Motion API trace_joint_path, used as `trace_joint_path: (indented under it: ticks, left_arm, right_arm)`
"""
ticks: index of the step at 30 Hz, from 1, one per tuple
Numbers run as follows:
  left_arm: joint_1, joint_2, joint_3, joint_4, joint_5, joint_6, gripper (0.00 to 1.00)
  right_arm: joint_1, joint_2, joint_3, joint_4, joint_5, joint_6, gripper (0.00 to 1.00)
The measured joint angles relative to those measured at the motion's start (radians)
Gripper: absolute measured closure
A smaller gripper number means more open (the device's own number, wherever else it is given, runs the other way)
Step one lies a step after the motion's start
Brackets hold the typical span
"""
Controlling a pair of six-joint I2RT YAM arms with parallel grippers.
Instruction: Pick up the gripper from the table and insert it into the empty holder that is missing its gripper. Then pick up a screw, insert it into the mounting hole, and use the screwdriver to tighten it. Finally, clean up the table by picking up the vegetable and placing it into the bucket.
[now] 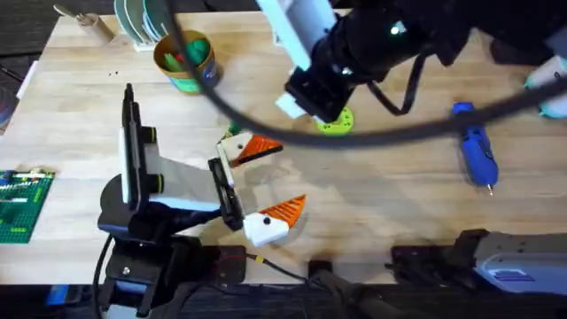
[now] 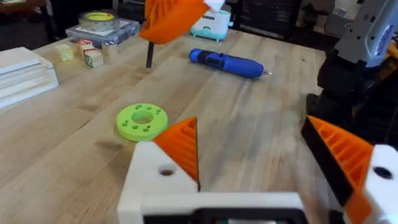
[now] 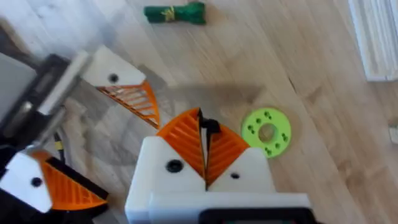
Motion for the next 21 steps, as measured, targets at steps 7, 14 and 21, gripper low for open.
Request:
trace_joint_path:
  ticks: [7,14,21]
  left_arm:
    - [0.000,0.000,0.000,0.000,0.000,0.000,0.007]
    - [0.000,0.000,0.000,0.000,0.000,0.000,0.007]
    - [0.000,0.000,0.000,0.000,0.000,0.000,0.007]
  right_arm:
    - [0.117,0.000,0.013,0.048,-0.041,0.014,0.994]
    - [0.132,0.008,0.017,0.049,-0.110,0.066,0.994]
    - [0.132,0.030,0.019,0.051,-0.152,0.087,0.994]
